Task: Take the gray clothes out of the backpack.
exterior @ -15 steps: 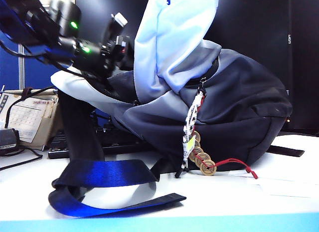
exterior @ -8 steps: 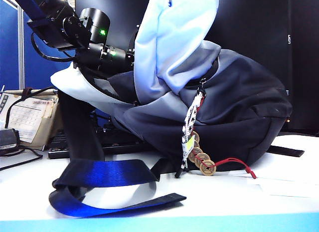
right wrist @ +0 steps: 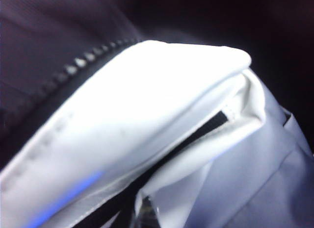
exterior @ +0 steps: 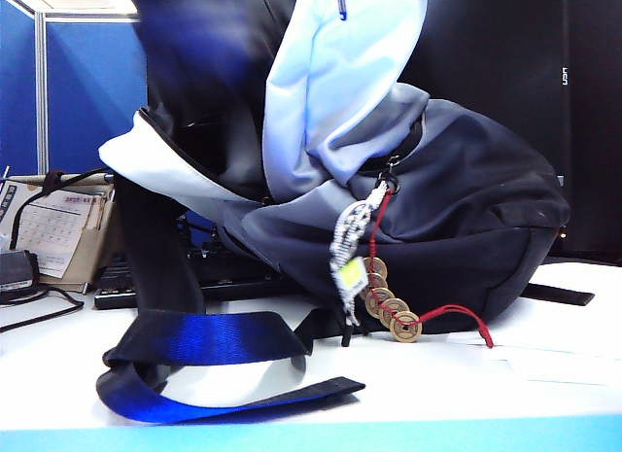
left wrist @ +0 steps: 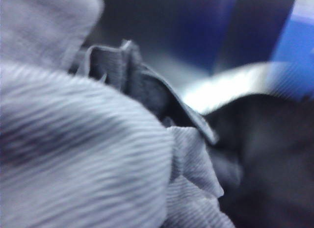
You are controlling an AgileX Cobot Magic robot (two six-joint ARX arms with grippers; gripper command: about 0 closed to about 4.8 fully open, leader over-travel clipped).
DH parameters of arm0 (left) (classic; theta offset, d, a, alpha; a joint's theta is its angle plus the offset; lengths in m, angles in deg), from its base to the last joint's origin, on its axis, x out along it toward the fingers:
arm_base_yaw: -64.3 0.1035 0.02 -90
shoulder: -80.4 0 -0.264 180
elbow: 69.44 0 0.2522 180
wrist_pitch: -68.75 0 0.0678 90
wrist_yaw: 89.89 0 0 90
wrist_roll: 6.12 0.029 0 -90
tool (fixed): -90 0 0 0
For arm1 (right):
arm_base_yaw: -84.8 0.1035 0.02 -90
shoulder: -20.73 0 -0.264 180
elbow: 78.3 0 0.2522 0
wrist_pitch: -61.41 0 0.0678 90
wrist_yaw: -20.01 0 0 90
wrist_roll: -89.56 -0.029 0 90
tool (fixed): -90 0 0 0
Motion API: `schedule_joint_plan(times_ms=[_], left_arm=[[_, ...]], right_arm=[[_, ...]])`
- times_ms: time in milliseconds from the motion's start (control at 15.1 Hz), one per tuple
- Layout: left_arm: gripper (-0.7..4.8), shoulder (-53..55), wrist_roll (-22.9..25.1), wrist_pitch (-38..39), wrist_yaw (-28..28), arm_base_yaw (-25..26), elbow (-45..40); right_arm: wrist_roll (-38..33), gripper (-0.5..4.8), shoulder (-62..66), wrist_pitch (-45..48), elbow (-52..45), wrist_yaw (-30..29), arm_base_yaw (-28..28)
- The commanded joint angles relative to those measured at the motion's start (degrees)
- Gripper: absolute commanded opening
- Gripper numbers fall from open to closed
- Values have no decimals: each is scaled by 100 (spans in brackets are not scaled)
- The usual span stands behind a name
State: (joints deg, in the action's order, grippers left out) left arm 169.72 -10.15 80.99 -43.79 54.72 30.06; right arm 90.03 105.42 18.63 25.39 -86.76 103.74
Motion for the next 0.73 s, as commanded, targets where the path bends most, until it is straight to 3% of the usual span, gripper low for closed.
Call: schedule_joint_plan(times_ms=[66,198,330,462,528,726], left_arm=[[-6,-1176,-50,599,2,542,24],[-6,-1980,-4,1246,219,1045,24],[-6,-2618,525,2157,730,1478,24],[-6,-3279,1394,3427,2033,1690,22],[-6,-3460,1698,3810,2636,1690,22],[-6,-3493,2085,4494,4721,1696,-9]], right_arm=[[-280,-1,254,509,20,-208,28],[-957,-1,791,1451,22,-1373,160],[-1163,19,1217,2074,22,-1425,352],[-1976,409,1615,2776,24,-1683,546],[-2361,472,1663,3088,24,-1952,584],[-3403,472,1563,4476,24,-3134,638]])
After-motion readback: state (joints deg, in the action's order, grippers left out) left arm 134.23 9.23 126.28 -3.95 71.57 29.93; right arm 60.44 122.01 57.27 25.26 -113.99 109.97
